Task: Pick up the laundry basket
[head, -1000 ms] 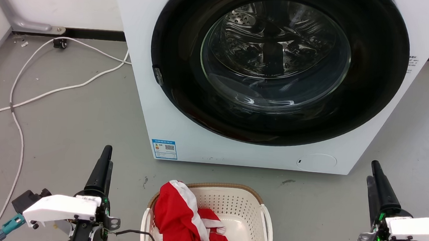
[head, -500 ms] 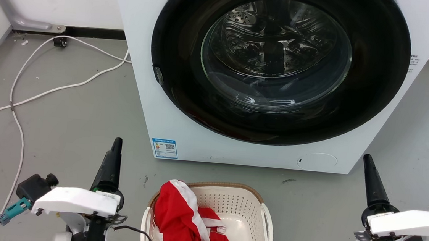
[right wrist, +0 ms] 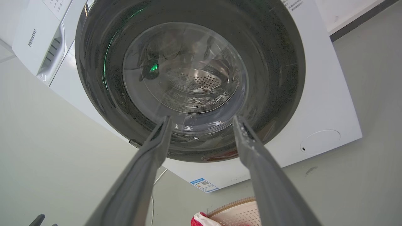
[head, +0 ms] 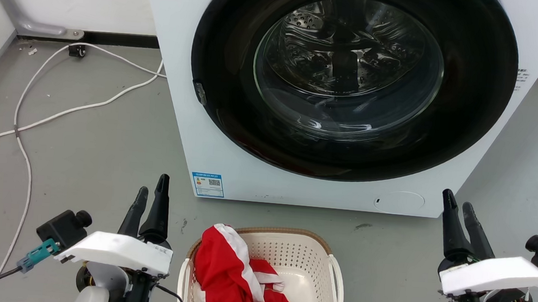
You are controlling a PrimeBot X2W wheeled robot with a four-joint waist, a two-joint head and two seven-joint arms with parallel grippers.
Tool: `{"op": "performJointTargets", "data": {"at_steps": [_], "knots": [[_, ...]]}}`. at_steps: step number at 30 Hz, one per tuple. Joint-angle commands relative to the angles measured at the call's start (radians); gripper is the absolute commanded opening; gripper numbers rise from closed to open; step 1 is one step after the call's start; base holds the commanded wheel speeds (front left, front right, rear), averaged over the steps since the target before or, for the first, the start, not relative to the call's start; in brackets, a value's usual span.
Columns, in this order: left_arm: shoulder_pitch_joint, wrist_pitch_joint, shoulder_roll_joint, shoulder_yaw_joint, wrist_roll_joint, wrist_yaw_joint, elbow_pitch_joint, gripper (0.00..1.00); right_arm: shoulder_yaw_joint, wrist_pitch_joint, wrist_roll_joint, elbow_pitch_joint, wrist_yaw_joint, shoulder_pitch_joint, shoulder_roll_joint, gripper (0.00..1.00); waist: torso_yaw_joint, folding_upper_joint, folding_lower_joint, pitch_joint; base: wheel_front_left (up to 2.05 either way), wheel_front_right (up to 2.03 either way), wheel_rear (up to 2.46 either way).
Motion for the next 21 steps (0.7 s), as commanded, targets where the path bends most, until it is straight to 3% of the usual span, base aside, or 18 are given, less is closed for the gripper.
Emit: {"op": "performJointTargets", "data": {"at_steps": [1,21], "knots": [[-0.034,-0.014,0.002,-0.009,0.048,0.001,-0.004,1.0,0.006,-0.012,-0.057,-0.005,0.001,-0.026,-0.001,1.0,0.0,0.0,0.0,0.001,0.0,0.0,0.0],[-0.044,-0.072,0.002,-0.045,0.319,0.016,0.048,1.0,0.013,-0.07,-0.379,0.056,0.002,-0.024,0.003,1.0,0.002,0.0,0.0,-0.002,0.0,0.0,0.0]]}}
